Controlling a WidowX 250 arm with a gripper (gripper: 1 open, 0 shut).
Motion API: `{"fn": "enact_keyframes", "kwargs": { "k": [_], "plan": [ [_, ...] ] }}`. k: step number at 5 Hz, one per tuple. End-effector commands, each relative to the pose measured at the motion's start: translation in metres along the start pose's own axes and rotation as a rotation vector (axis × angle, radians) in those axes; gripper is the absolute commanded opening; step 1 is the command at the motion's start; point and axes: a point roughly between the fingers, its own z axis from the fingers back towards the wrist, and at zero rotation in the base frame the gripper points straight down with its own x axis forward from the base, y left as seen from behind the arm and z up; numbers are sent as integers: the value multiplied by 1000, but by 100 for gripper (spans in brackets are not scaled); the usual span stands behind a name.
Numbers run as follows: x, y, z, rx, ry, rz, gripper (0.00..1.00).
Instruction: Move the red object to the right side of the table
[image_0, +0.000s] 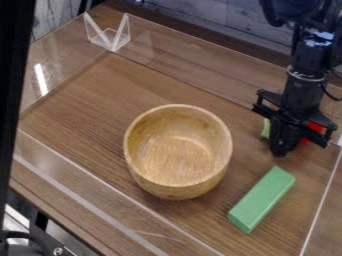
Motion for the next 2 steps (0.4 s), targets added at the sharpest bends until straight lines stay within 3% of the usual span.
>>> {"fn": "enact_keyframes", "kwargs": {
  "k": [1, 2],
  "plan": [
    [6, -2, 33, -3, -105, -8, 0],
    [7, -3, 32, -3, -105, -10, 0]
  ]
}}
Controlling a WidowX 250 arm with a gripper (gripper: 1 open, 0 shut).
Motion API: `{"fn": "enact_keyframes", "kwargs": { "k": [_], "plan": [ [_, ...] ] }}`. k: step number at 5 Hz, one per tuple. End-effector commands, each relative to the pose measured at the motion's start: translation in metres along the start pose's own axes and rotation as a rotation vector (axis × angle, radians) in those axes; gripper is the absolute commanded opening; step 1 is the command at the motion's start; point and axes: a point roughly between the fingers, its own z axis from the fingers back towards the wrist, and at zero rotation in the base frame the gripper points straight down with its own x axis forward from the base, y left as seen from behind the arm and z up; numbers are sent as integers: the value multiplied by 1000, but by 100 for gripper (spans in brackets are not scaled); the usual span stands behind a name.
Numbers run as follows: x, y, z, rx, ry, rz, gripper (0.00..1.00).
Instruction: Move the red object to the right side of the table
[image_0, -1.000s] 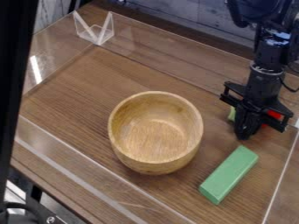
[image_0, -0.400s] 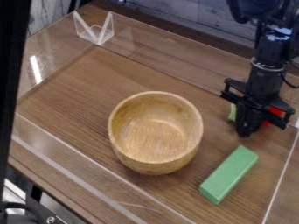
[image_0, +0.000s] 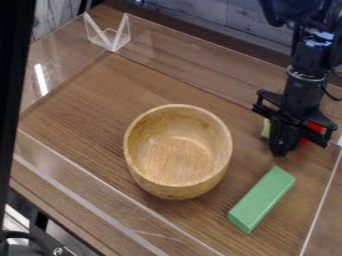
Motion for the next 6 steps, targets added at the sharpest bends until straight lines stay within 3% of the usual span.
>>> {"fn": "enact_keyframes", "kwargs": {
  "k": [1, 3, 4, 6],
  "plan": [
    [7, -3, 32, -2, -103, -11, 0],
    [8, -4, 31, -3, -105, -11, 0],
    [8, -4, 32, -4, -104, -13, 100],
    [5, -3, 44, -9, -117, -10, 100]
  ]
}}
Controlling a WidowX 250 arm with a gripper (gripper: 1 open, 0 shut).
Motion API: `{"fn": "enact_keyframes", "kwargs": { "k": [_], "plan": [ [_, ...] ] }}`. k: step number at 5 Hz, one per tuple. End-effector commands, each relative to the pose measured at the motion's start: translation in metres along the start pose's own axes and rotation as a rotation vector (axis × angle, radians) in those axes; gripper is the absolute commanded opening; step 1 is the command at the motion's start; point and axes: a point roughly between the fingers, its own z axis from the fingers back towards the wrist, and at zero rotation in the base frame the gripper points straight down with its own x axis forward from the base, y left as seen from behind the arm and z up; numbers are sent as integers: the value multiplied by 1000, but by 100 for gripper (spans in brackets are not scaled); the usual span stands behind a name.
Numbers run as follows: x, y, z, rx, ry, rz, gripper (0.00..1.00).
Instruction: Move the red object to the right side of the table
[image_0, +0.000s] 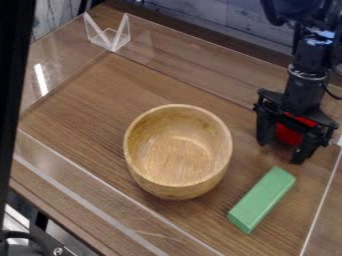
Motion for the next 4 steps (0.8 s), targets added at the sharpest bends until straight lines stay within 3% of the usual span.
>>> {"fn": "enact_keyframes", "kwargs": {
  "k": [1, 3, 4],
  "plan": [
    [6, -1, 33, -5, -103, -1, 100],
    [-3, 2, 62, -2, -169, 13, 100],
    [-15, 12, 92, -6, -242, 37, 100]
  ]
}}
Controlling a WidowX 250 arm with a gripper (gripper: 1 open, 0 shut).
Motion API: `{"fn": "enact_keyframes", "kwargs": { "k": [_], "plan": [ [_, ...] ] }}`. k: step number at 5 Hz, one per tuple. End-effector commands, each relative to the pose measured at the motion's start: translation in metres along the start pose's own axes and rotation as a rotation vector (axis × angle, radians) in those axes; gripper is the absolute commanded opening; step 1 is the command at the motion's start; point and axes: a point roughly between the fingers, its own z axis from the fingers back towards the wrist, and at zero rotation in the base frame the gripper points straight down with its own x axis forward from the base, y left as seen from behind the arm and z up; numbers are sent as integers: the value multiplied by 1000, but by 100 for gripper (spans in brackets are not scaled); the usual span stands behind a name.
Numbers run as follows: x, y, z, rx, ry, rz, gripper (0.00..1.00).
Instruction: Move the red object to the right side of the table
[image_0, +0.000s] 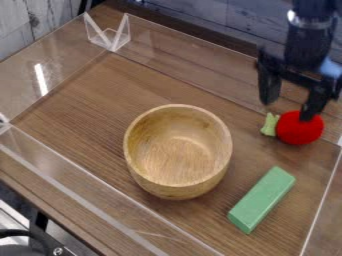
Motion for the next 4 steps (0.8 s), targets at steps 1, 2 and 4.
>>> {"fn": "enact_keyframes", "kwargs": {
  "k": [1, 2, 4],
  "plan": [
    [-5, 25, 43, 3, -96, 42, 100],
    [-3, 39, 39, 11, -95, 71, 0],
    [9, 28, 12, 21, -66, 49, 0]
  ]
}}
